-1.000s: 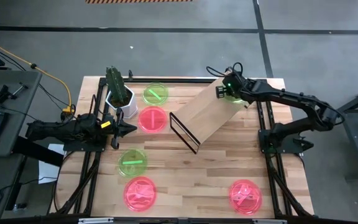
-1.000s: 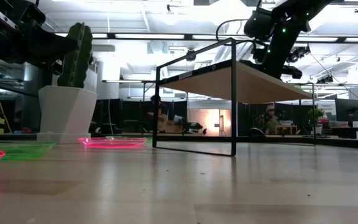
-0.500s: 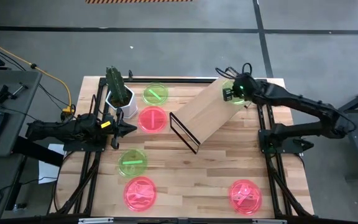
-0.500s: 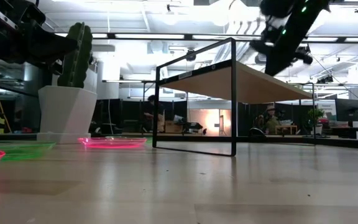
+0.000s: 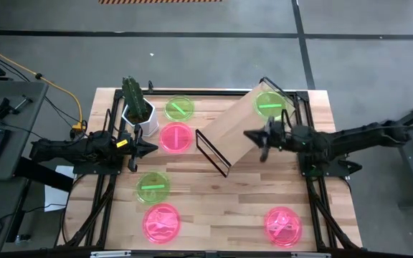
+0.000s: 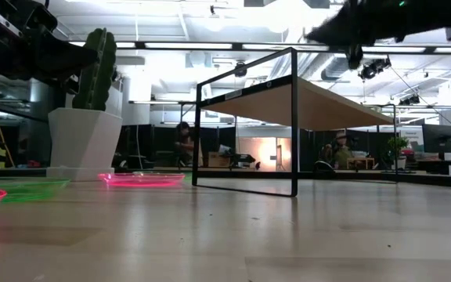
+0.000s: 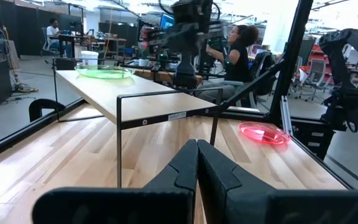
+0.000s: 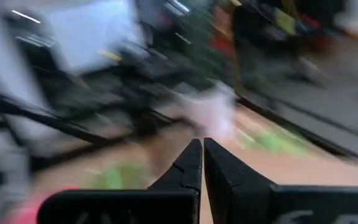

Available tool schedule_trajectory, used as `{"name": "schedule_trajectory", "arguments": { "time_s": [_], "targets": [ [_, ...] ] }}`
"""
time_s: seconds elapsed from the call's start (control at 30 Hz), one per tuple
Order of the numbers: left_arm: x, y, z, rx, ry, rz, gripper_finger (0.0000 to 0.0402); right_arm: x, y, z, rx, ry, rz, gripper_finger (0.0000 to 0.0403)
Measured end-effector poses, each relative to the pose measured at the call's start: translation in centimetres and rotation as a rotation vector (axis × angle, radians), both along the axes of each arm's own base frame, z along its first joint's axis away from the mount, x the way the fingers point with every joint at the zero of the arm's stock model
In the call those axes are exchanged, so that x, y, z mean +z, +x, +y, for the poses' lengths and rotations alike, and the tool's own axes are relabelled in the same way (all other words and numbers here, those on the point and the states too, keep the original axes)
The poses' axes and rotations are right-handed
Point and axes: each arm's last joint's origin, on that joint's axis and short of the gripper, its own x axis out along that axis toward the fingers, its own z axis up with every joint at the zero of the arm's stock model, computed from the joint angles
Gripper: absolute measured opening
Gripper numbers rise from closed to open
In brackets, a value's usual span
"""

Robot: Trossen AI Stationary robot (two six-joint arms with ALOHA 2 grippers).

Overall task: Place and stack plates onto a shelf
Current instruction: Put the top left pink plate on the shelf

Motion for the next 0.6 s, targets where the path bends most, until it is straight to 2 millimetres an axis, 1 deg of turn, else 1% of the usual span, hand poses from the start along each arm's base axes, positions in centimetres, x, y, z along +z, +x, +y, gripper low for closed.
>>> {"name": "schedule_trajectory", "arguments": {
  "time_s": [0.07, 0.13, 0.27, 0.37, 0.47, 0.6],
  "targets": [
    [0.0, 0.0, 0.0, 0.000, 0.000, 0.000, 0.0001, 0.2, -0.1, 0.6, 0.055, -0.023, -0.091, 0.0000],
    [0.0, 0.0, 0.0, 0.000, 0.000, 0.001, 0.0001, 0.6, -0.1, 1.0, 0.083, -0.033, -0.134, 0.0000],
    [0.0, 0.0, 0.0, 0.000, 0.000, -0.001, 0.0001, 1.2, 0.2, 1.3, 0.087, -0.090, -0.134, 0.0000],
    [0.1, 0.0, 0.0, 0.000, -0.002, -0.006, 0.0001, 1.2, 0.6, 1.1, 0.030, -0.092, -0.120, 0.0003],
    [0.1, 0.0, 0.0, -0.002, -0.045, -0.012, 0.0001, 1.1, 0.7, 1.1, 0.015, -0.109, -0.106, 0.0023],
    [0.1, 0.0, 0.0, -0.005, -0.095, -0.013, 0.0001, 1.0, 0.7, 1.1, 0.005, -0.139, -0.087, 0.0074]
  ]
}}
